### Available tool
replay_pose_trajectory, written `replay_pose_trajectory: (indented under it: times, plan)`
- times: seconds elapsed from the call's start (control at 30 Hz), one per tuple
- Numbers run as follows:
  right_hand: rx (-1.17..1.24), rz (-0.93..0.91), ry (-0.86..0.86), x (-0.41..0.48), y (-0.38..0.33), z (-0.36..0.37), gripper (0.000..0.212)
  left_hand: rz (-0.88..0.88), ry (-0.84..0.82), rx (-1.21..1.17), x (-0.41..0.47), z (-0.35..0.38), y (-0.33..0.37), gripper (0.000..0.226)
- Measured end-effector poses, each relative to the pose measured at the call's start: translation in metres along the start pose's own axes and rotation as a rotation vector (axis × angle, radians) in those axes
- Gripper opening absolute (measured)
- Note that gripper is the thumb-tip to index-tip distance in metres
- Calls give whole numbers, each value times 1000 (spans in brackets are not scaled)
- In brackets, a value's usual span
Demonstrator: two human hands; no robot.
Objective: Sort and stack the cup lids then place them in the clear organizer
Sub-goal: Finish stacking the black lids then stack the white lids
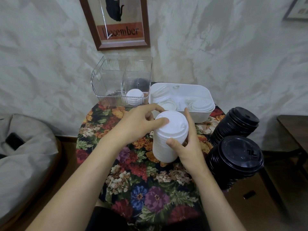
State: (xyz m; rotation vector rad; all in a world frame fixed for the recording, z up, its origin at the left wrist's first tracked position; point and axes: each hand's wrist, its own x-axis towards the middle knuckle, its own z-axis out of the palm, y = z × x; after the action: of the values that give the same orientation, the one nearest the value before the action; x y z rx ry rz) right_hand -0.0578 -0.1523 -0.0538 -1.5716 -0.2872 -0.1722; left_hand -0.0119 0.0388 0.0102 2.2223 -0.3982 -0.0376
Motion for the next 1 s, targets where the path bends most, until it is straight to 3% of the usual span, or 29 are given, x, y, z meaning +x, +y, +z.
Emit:
replay_pose_trajectory:
  times: [0.2,0.37,0.53,0.63,0.7,0.87,1.0]
  plan:
    - [-33,-22,-1,1,0,1,76,-8,-5,-52,0,3,-1,15]
    - [-61,-7,35,3,2,2,92,2,-30,-75,2,3,-2,15]
    - [-63,-12,75,2,2,7,78,17,-27,-99,25,1,-6,18]
    - [-61,10,84,1,3,8,77,45,128,116,64,6,-13,18]
    - [-59,22,93,1,4,8,78,69,145,304,91,11,-17,19]
    - [-42,49,98,-1,5,7,81,76,17,750,140,20,-30,37]
    - [-43,60,104,-1,6,7,80,68,-22,872,155,24,-37,39]
